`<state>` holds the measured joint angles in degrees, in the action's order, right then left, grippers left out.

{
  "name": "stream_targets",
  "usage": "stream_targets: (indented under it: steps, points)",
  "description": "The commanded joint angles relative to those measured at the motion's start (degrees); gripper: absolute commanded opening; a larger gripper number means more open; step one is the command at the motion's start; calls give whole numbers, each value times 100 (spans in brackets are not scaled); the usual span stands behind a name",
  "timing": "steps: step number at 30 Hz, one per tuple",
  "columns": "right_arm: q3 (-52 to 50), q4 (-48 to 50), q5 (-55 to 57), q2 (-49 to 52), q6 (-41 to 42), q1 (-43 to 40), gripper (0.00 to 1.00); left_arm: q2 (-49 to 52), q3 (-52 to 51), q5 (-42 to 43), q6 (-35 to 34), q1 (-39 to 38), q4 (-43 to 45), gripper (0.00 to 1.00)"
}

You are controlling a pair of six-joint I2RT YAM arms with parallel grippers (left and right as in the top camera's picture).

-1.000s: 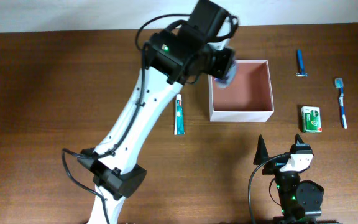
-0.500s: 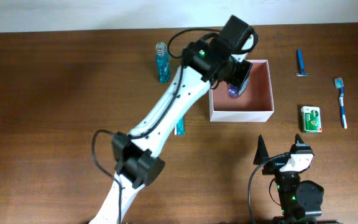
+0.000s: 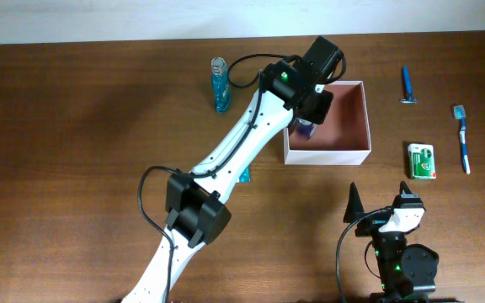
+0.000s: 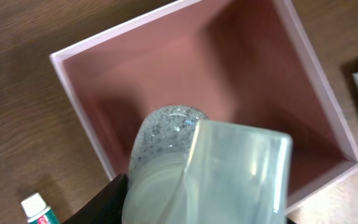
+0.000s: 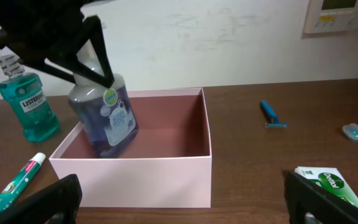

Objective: Pack container
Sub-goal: 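Lift the soap bottle and carry it right into the pink box, then lower the soap bottle into the box, open the left gripper, withdraw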

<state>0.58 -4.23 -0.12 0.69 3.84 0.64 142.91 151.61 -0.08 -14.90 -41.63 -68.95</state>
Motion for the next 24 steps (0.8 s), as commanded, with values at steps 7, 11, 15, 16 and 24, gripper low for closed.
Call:
stream_targets:
  steps: [7, 11, 15, 16, 24]
  points:
    - [-26, -31, -11, -33, -44, 48, 99, -17, 122, -275, -352, 120, 426, 37]
    - [-26, -28, -11, -33, -44, 48, 99, -17, 122, -278, -354, 238, 645, 37]
    - [-26, -31, -11, -33, -44, 48, 99, 7, 122, -278, -354, 361, 782, 37]
    - [-26, -31, -11, -33, -44, 48, 99, 20, 122, -278, -354, 389, 831, 37]
    - [-26, -31, -11, -33, -44, 48, 99, 72, 122, -273, -350, 472, 905, 37]
